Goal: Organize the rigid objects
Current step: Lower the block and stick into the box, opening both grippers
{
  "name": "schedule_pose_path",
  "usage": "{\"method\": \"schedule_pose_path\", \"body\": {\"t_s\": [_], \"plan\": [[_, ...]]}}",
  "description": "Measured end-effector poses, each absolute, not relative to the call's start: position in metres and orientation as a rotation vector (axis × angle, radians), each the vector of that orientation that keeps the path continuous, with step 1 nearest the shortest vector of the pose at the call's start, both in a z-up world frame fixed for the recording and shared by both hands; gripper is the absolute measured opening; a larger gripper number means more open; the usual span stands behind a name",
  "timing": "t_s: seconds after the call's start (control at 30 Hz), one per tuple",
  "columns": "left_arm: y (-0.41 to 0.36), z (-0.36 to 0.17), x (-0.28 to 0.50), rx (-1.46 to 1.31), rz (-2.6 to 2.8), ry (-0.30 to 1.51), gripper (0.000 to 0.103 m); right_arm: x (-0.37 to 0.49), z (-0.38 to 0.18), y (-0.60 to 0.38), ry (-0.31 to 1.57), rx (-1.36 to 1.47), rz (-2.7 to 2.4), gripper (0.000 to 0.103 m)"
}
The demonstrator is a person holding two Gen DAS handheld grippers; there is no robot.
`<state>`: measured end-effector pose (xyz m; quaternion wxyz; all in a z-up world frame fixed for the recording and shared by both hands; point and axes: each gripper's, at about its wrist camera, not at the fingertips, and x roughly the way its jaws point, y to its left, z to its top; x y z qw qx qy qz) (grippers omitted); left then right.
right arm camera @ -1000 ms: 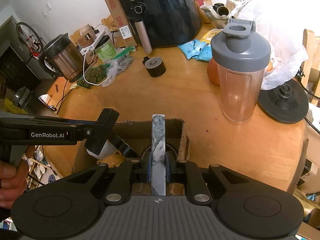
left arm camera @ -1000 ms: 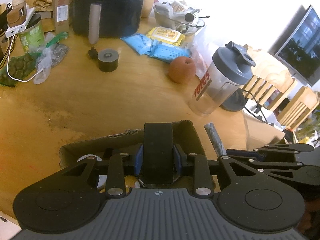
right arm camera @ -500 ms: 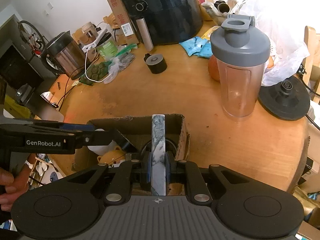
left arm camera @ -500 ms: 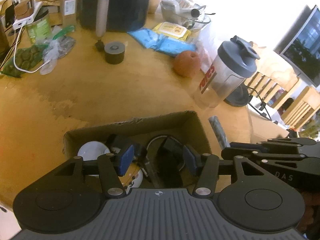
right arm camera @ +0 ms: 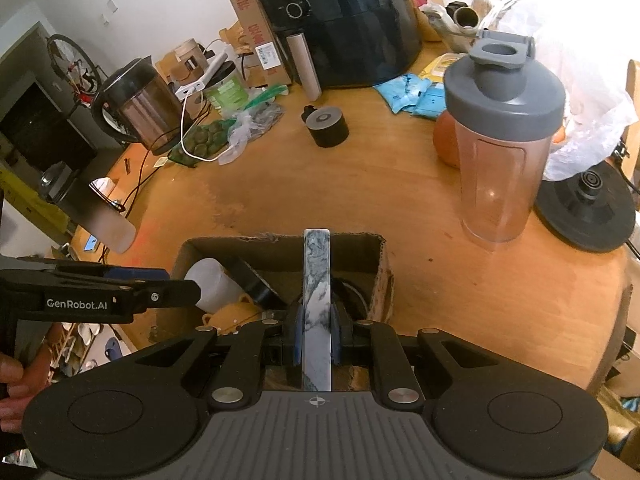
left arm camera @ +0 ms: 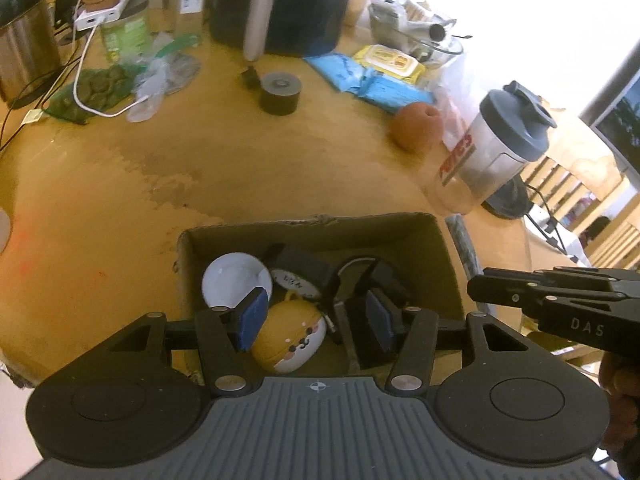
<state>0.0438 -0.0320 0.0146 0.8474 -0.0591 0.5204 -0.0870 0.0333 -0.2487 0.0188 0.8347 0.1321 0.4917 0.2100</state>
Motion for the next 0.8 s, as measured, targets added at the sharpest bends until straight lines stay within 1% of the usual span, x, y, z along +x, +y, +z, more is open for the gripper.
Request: {"method": "schedule_pose_path", "body": {"t_s": [0.67,0.73,0.77,0.8], "plan": [[-0.004,0.014,0.026,-0.199,-0.09,1.09,0.054,0.049,0.024,-0.216,1.037,0.2,0.515,0.017],[-0.002,0.014,0.024,-0.202,-0.086,1.089,0.054,0.049,0.024,-0.212,1.031,0.178,0.507,0.019],[-0.001,0.014,0.024,-0.203,-0.084,1.089,0.054,0.049,0.024,-0.21,1.033,0.158,0.49,0.038],[-0.001,0.015,0.023,-0.204,-0.083,1.088,0.054,0.049,0.024,-0.209,1.038,0.14,0.474,0.07]]}}
